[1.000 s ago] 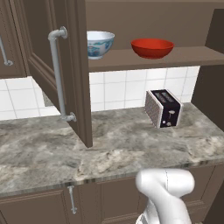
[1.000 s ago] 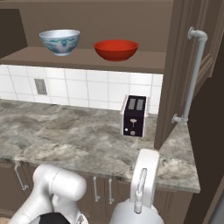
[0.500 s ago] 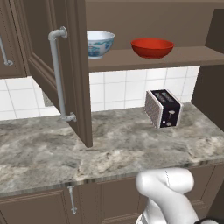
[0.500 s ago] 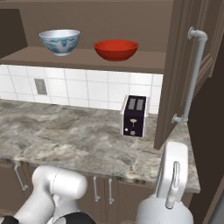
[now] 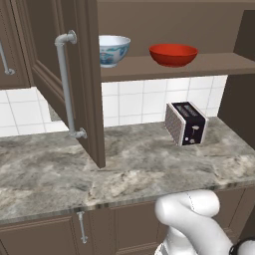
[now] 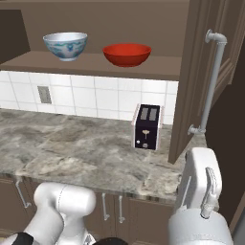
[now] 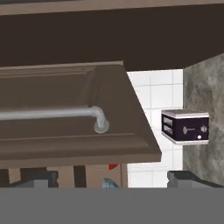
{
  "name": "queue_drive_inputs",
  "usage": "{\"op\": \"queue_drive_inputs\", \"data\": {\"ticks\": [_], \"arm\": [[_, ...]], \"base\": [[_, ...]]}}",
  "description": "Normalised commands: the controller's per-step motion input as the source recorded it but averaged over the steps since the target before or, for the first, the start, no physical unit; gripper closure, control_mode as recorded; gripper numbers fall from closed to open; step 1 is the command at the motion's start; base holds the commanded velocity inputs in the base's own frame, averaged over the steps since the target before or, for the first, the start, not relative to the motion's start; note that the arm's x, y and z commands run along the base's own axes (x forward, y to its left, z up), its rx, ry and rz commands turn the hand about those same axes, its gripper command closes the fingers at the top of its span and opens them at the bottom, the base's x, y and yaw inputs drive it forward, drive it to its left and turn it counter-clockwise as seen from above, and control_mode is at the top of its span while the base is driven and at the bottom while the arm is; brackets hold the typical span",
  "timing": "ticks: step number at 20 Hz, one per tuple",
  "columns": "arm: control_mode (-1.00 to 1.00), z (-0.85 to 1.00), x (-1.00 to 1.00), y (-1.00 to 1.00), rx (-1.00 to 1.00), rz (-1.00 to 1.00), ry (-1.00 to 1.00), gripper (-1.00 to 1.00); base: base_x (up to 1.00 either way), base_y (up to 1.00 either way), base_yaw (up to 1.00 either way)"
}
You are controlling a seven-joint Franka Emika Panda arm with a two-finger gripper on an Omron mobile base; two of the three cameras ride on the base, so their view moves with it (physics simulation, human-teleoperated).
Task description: Open the cabinet. Pick the bowls from the counter and place them in the cabinet. Then close the cabinet.
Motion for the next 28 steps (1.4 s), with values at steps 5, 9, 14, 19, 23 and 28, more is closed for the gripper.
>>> {"op": "queue_drive_inputs", "data": {"ticks": [5,9,14,19,23,28], "arm": [[-1.0,0.0,0.29,-0.21,0.02,0.14,0.01,-1.0],[-1.0,0.0,0.37,-0.01,0.0,0.09,0.0,-1.0],[-1.0,-0.1,0.44,-0.02,0.0,0.08,0.0,-1.0],[-1.0,-0.18,0.49,-0.02,0.0,0.08,0.0,-1.0],[-1.0,-0.31,0.62,0.0,0.0,0.08,0.0,-1.0],[-1.0,-0.31,0.79,0.0,0.0,0.07,0.0,-1.0]], "base": [[0.0,0.0,0.0],[0.0,0.0,0.0],[0.0,0.0,0.0],[0.0,0.0,0.0],[0.0,0.0,0.0],[0.0,0.0,0.0]]}}
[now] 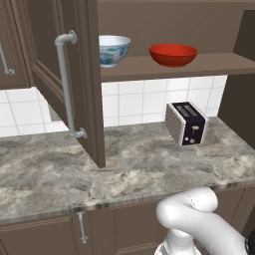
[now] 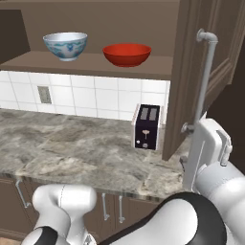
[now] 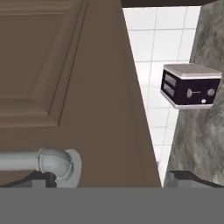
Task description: Open the cabinet. Pick the bowls from the counter and place them in the cabinet. Then close the cabinet.
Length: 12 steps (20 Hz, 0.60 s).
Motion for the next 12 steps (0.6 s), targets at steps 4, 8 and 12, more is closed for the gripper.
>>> {"op": "queue_drive_inputs", "data": {"ticks": [4,8,12], "arm": [[-1.0,-0.28,0.86,0.26,-0.02,0.04,0.0,-1.0],[-1.0,-0.1,0.99,0.38,-0.03,0.0,0.0,-1.0],[-1.0,-0.01,1.0,0.23,-0.03,0.0,0.0,-1.0]], "base": [[0.0,0.0,0.0],[0.0,0.0,0.0],[0.0,0.0,0.0]]}}
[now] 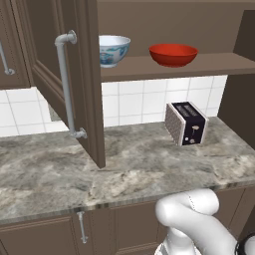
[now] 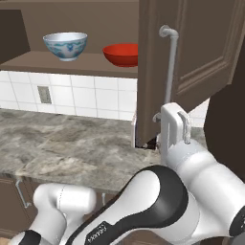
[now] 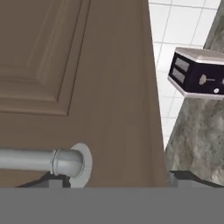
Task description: Open the cabinet. Pick the bowls from the counter and place them in the cabinet. Then close the cabinet.
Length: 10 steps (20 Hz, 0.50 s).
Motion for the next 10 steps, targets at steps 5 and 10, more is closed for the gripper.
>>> {"op": "queue_drive_inputs", "data": {"ticks": [5,10], "arm": [[-1.0,0.0,1.0,0.22,-0.03,0.0,0.0,-1.0],[-1.0,0.0,1.0,0.32,-0.04,0.0,0.05,-1.0]], "base": [[0.0,0.0,0.0],[0.0,0.0,0.0]]}}
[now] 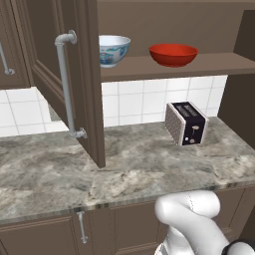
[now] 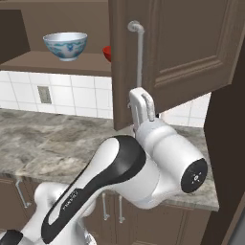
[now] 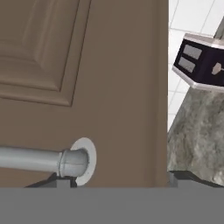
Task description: Open the cabinet. Pick the bowls from the counter and place them in the cabinet. Then close the cabinet.
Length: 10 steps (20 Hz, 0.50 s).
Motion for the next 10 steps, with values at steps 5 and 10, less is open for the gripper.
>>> {"op": "queue_drive_inputs", "data": {"ticks": [5,10], "arm": [[-1.0,0.0,1.0,0.18,-0.01,0.0,0.08,-1.0],[-1.0,0.0,1.0,0.02,0.0,0.0,0.08,-1.0]], "base": [[0.0,0.0,0.0],[0.0,0.0,0.0]]}}
